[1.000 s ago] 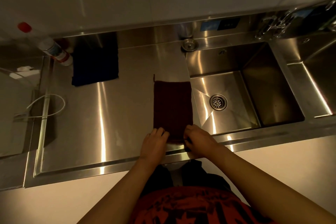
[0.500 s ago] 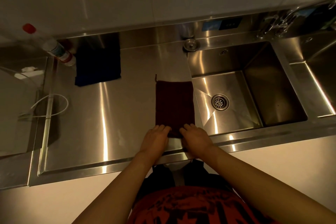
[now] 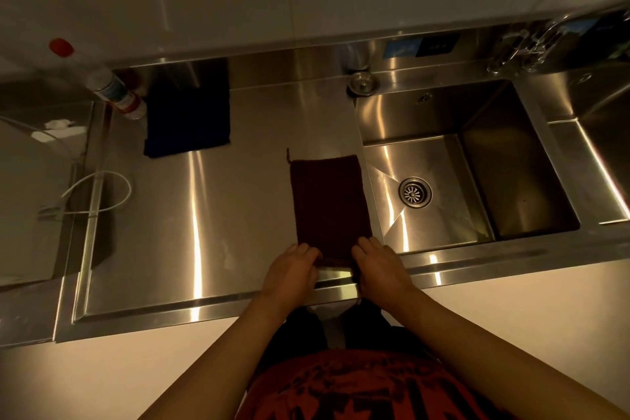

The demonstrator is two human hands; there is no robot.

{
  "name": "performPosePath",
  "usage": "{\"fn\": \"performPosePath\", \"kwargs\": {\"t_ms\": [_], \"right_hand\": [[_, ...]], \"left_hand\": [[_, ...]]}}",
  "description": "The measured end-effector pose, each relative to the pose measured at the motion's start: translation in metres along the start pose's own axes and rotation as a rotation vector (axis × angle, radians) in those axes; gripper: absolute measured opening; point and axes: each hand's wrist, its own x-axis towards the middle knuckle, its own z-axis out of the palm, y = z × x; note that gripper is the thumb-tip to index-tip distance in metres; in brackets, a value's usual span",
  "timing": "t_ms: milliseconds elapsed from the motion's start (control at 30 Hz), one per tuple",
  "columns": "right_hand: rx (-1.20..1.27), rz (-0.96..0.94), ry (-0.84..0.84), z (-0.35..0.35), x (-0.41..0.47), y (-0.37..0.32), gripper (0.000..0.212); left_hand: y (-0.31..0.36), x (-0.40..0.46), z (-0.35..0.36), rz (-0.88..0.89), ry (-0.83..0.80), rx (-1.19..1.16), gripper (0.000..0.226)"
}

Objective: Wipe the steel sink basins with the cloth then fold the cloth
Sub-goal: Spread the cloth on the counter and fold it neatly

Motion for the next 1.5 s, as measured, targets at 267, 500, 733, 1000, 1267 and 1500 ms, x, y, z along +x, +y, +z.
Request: {"fn": "performPosePath", "kwargs": {"t_ms": [267, 500, 733, 1000, 1267, 1500], "right_hand": [[0.031, -0.059, 0.060, -0.001, -0.012, 0.010, 0.040], [0.167, -0.103, -0.047, -0.012, -0.017, 0.016, 0.031], [0.523, 0.047, -0.151, -0.038, 0.000, 0.028, 0.021], [0.730, 0.098, 0.011, -0.066, 0.044, 0.020, 0.019], [0.668, 0.198, 0.110, -0.069, 0.102, 0.027, 0.016], [0.523, 0.228, 0.157, -0.071, 0.143, 0.025, 0.012]], "left_hand": [[0.007, -0.021, 0.005, -0.141, 0.009, -0.264, 0.024], [0.006, -0.034, -0.004, -0.186, -0.062, -0.365, 0.020], [-0.006, -0.047, -0.018, -0.270, -0.025, -0.499, 0.019], [-0.011, -0.013, -0.049, -0.316, 0.195, -0.488, 0.015], [-0.028, 0.049, -0.064, -0.326, 0.278, -0.328, 0.014], [-0.054, 0.087, -0.070, -0.374, 0.261, -0.229, 0.013]]}}
